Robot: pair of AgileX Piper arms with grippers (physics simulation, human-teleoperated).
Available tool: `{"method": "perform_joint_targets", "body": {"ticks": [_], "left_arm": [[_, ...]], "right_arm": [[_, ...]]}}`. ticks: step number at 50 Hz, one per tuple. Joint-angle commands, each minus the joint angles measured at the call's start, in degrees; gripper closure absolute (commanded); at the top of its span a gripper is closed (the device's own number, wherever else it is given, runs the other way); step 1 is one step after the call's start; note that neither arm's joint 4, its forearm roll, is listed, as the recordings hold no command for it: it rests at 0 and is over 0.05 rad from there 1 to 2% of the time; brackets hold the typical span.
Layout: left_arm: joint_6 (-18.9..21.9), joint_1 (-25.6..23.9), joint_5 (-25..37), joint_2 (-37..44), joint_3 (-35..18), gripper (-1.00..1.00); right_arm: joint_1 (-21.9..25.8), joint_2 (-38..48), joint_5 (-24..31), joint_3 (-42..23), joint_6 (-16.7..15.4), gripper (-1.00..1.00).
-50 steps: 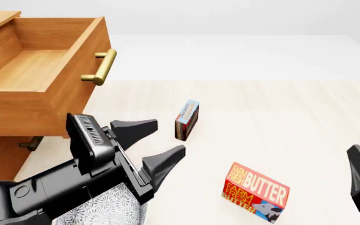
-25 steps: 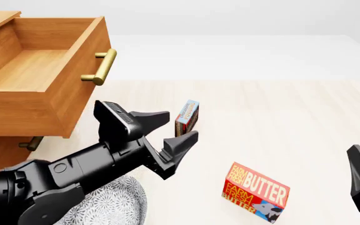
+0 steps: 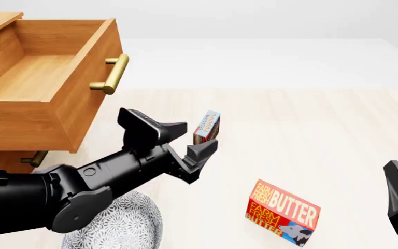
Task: Put the chocolate pudding in the top drawer of the cabinet and close it.
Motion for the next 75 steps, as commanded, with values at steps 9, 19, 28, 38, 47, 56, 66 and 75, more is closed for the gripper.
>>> {"method": "perform_joint_targets", "body": {"ticks": [9, 19, 28, 38, 47, 56, 66, 75], "left_arm": [[0.52, 3.27, 3.18, 0.49, -1.57, -1.0], [0.53, 5.49, 2.55, 1.78, -1.31, -1.0], [-0.09, 6.39, 1.74, 3.6, -1.42, -1.0], [-0.09, 7.5, 1.16, 4.79, -1.45, -1.0], [-0.06, 8.38, 1.32, 6.35, -2.31, -1.0], [0.03, 8.05, 1.48, 8.71, -4.03, -1.0], [-0.47, 7.64, 0.68, 12.38, -5.94, -1.0], [-1.14, 7.88, 0.43, 14.46, -7.06, -1.0]], "right_arm": [[0.0, 0.0, 0.0, 0.0, 0.0, -1.0], [-0.01, 0.0, 0.02, 0.0, -0.01, -1.0], [0.0, 0.0, 0.0, 0.0, -0.01, -1.0], [0.01, 0.0, 0.0, 0.0, 0.0, -1.0], [0.01, 0.0, 0.0, 0.0, -0.04, -1.0], [0.0, 0.0, 0.0, 0.0, 0.04, -1.0], [-0.01, 0.0, 0.08, -0.1, 0.01, -1.0], [-0.01, 0.0, 0.02, -0.05, -0.01, -1.0]]}}
